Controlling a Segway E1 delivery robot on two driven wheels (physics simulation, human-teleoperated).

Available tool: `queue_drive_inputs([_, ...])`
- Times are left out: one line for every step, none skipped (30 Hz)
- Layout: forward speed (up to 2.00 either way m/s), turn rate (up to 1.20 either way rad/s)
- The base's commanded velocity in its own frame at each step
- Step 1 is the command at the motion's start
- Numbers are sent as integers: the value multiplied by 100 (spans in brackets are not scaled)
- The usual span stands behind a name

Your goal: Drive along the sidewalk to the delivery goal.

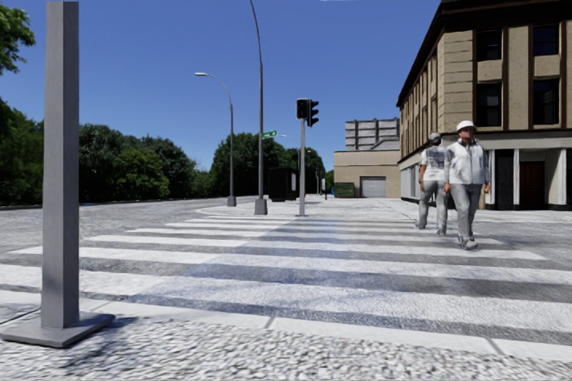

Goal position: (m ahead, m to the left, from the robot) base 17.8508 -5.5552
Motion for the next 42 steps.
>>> queue_drive_inputs([200,-55])
queue_drive_inputs([200,-55])
queue_drive_inputs([200,-55])
queue_drive_inputs([200,-55])
queue_drive_inputs([200,-55])
queue_drive_inputs([200,-55])
queue_drive_inputs([200,-55])
queue_drive_inputs([200,-55])
queue_drive_inputs([200,-55])
queue_drive_inputs([200,-55])
queue_drive_inputs([200,-55])
queue_drive_inputs([200,-55])
queue_drive_inputs([200,-55])
queue_drive_inputs([200,-55])
queue_drive_inputs([200,-52])
queue_drive_inputs([200,-44])
queue_drive_inputs([192,-28])
queue_drive_inputs([192,-28])
queue_drive_inputs([174,0])
queue_drive_inputs([157,0])
queue_drive_inputs([147,0])
queue_drive_inputs([147,0])
queue_drive_inputs([139,0])
queue_drive_inputs([134,0])
queue_drive_inputs([131,0])
queue_drive_inputs([129,0])
queue_drive_inputs([129,0])
queue_drive_inputs([128,0])
queue_drive_inputs([128,0])
queue_drive_inputs([128,0])
queue_drive_inputs([128,0])
queue_drive_inputs([128,0])
queue_drive_inputs([128,0])
queue_drive_inputs([128,0])
queue_drive_inputs([127,0])
queue_drive_inputs([127,0])
queue_drive_inputs([127,0])
queue_drive_inputs([127,0])
queue_drive_inputs([127,0])
queue_drive_inputs([127,0])
queue_drive_inputs([127,0])
queue_drive_inputs([127,0])
